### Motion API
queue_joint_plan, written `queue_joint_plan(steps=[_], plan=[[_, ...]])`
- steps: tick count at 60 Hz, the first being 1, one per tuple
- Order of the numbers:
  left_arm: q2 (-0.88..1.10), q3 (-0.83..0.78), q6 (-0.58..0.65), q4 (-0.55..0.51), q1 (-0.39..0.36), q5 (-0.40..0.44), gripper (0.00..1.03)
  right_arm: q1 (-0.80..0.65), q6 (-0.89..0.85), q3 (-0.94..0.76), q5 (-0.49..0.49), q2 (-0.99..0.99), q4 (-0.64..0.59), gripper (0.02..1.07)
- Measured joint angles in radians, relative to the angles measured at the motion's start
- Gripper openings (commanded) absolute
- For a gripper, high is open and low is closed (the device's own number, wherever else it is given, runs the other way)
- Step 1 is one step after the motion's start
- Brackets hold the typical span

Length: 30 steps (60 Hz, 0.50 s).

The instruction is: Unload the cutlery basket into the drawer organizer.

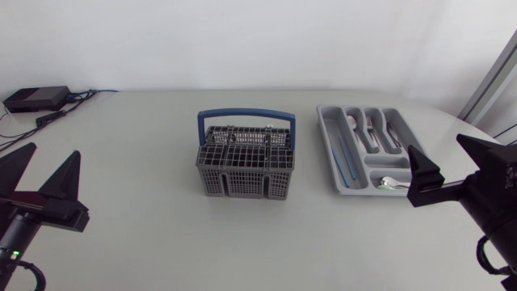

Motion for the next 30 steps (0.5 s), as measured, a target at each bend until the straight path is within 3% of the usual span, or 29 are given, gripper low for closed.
queue_joint_plan(steps=[30], plan=[[-0.023, -0.079, -0.116, -0.088, 0.0, -0.049, 0.99, -0.058, 0.166, -0.179, -0.038, -0.309, -0.095, 1.02]])
